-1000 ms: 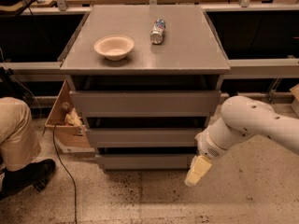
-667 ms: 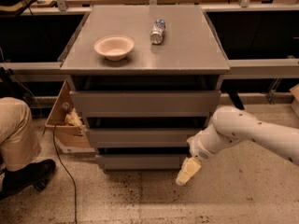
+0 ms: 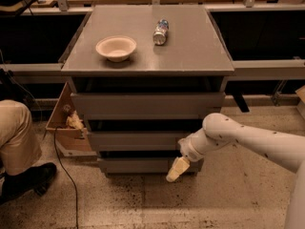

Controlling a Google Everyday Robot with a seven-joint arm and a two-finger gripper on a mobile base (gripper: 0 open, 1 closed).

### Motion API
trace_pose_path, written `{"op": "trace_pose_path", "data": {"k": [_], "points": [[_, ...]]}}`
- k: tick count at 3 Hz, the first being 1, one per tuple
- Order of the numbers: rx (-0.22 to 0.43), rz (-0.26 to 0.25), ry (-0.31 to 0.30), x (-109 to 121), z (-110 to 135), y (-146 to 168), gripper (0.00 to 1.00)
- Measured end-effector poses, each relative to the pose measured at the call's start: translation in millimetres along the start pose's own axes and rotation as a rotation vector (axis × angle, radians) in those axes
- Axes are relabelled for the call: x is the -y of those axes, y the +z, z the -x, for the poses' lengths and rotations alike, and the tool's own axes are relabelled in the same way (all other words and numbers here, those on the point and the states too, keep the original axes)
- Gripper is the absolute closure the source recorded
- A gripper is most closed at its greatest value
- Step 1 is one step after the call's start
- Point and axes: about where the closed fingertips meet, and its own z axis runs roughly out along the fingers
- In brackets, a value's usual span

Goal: Open middle drawer

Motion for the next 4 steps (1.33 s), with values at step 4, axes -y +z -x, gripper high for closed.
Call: {"op": "trace_pose_path", "data": {"k": [4], "points": [[0.169, -0.116, 0.008, 73, 27, 13, 0.00]]}}
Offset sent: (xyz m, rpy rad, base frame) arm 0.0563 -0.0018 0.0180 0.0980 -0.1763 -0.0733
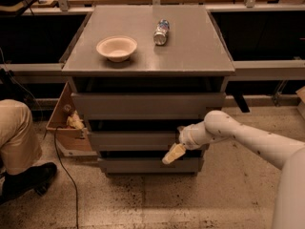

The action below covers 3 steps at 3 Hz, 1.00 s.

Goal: Open middle drawer

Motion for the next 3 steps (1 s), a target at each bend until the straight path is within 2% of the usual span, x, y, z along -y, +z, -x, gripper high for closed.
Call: {"op": "trace_pose_path", "data": {"k": [1, 3], "points": [[0.037, -0.028, 0.018, 23, 2, 19, 0.00], [0.094, -0.126, 0.039, 54, 4, 25, 0.00]]}}
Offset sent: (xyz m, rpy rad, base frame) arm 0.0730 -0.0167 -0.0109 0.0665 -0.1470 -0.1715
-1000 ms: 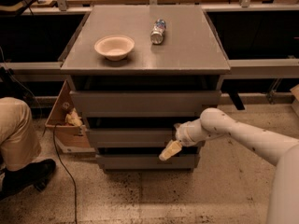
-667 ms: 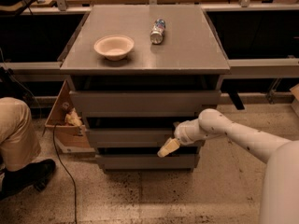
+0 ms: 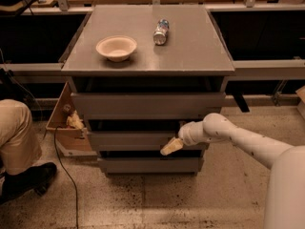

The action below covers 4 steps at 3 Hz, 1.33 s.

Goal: Open middle drawer

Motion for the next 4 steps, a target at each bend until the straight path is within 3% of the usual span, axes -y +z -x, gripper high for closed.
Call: {"op": "trace_pose_path", "data": {"k": [2, 3, 4], "points": [[-0.018, -0.044, 0.011, 14, -11, 28, 0.00], [-0.032, -0.058, 0.009, 17, -18, 36, 0.19], [-0.035, -0.040, -0.017, -4, -24, 29, 0.49]]}}
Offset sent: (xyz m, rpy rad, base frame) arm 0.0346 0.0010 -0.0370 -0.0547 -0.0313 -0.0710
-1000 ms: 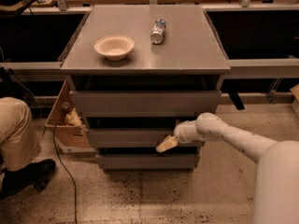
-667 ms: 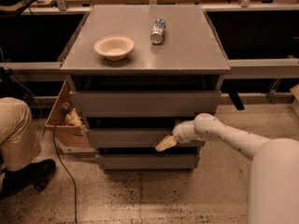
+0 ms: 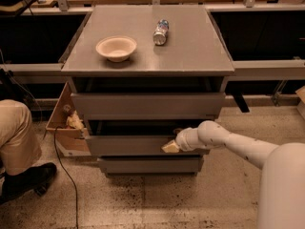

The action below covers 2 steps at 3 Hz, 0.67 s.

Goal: Open middle drawer

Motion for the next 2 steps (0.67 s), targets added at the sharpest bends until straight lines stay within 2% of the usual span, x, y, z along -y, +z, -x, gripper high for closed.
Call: {"op": "trace_pose_path", "data": {"k": [1, 2], "points": [[-0.005, 0.019, -0.015, -15.7, -3.5, -6.7, 0.59], [-0.006, 0.025, -0.018, -19.7, -2.7, -10.2, 0.52]]}}
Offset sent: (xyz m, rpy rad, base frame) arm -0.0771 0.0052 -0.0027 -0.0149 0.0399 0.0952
